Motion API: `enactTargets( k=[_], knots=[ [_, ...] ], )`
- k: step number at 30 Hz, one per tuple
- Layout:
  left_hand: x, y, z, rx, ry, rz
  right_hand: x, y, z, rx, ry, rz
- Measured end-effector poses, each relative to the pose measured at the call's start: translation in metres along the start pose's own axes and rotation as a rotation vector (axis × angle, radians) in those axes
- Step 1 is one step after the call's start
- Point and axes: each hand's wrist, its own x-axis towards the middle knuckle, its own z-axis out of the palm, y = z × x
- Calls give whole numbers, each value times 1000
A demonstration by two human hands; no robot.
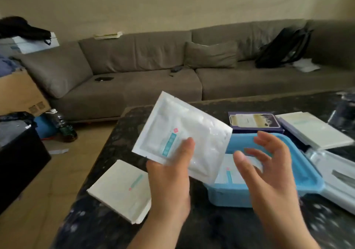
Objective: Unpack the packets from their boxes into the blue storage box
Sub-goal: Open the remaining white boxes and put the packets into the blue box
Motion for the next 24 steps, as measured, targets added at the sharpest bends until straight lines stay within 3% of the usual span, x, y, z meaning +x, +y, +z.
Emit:
enactTargets(
  k=[3,9,12,17,24],
  knots=[
    [-3,-11,28,5,-50,-109,25,-9,-16,166,-179,191],
    [12,-12,38,1,-178,-200,60,-6,-54,-69,-236,216],
    [48,-9,30,286,-208,-151,87,-1,-72,-230,-333,307],
    [86,-29,25,929,-424,0,115,22,-76,-542,-469,387],
    [93,-49,28,1383,-540,221,125,48,-74,-717,-559,463]
  ],
)
